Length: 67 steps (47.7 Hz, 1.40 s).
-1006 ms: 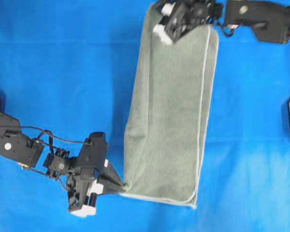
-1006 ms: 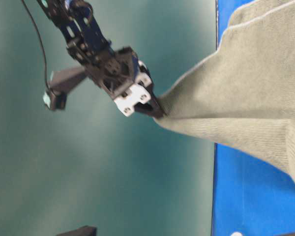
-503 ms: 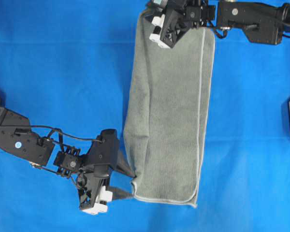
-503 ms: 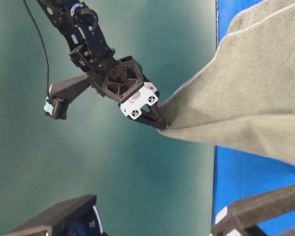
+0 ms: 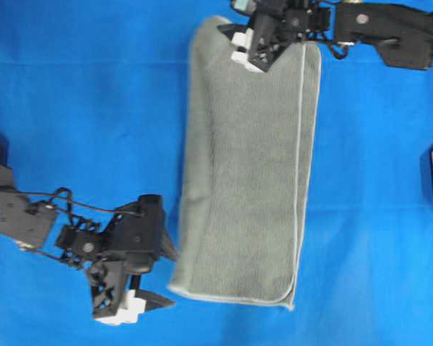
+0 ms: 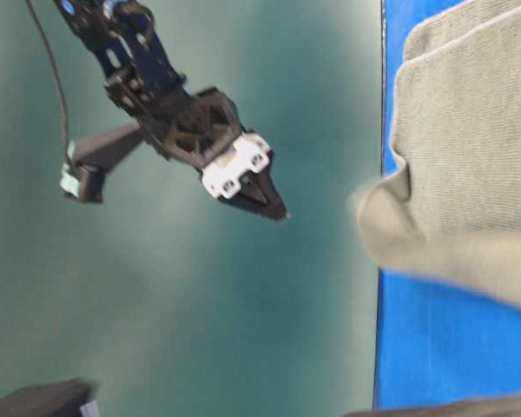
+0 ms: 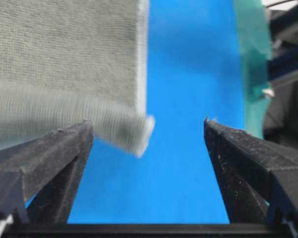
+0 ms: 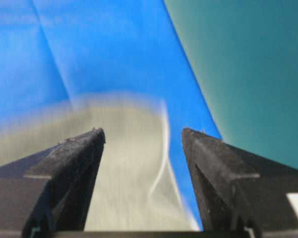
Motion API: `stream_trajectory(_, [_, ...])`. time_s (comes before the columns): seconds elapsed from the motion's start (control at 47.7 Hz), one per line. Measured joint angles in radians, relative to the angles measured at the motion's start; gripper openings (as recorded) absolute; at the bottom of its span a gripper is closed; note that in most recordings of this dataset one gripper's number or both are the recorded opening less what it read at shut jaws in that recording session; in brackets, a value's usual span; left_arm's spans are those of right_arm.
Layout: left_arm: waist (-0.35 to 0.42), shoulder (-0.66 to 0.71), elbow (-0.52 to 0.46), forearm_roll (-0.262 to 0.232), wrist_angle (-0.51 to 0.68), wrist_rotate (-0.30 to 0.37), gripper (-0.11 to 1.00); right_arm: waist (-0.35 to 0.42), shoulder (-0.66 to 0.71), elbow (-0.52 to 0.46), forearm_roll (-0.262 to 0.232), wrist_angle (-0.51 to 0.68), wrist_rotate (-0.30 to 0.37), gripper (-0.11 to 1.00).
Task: Fold a large towel.
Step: 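Lay the towel strip flat and open both grippers, withdrawing upward, then grasp the strip's top corners with both grippers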
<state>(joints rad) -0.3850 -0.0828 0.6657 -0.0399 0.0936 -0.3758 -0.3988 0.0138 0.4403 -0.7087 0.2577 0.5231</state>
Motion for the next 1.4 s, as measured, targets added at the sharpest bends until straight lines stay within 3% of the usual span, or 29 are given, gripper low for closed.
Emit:
stream_trajectory(0.126, [0.044, -0.064, 0.014, 0.012, 0.031, 0.037, 0.85, 0.031, -0.095, 0.094, 0.006, 0.038, 0.018, 0.64])
stream_trajectory(0.251, [0.149, -0.112, 0.037, 0.015, 0.037, 0.121, 0.85, 0.052, -0.216, 0.229, 0.048, 0.048, 0.051, 0.64])
stream_trajectory(0.44, [0.379, -0.167, 0.086, 0.015, 0.037, 0.244, 0.84, 0.049, -0.428, 0.410, 0.101, 0.054, 0.137, 0.64])
stream_trajectory(0.649, [0.601, -0.179, 0.103, 0.015, 0.028, 0.308, 0.84, 0.054, -0.541, 0.472, 0.106, 0.118, 0.199, 0.64])
stream_trajectory(0.985, [0.762, -0.058, 0.103, 0.015, -0.126, 0.376, 0.84, -0.014, -0.367, 0.454, 0.106, 0.143, 0.206, 0.64])
stream_trajectory(1.131, [0.845, 0.077, 0.078, 0.015, -0.216, 0.387, 0.84, -0.095, -0.216, 0.425, 0.100, 0.060, 0.206, 0.64])
stream_trajectory(1.404, [0.933, 0.268, -0.018, 0.015, -0.239, 0.391, 0.82, -0.204, -0.011, 0.368, 0.086, -0.110, 0.206, 0.64])
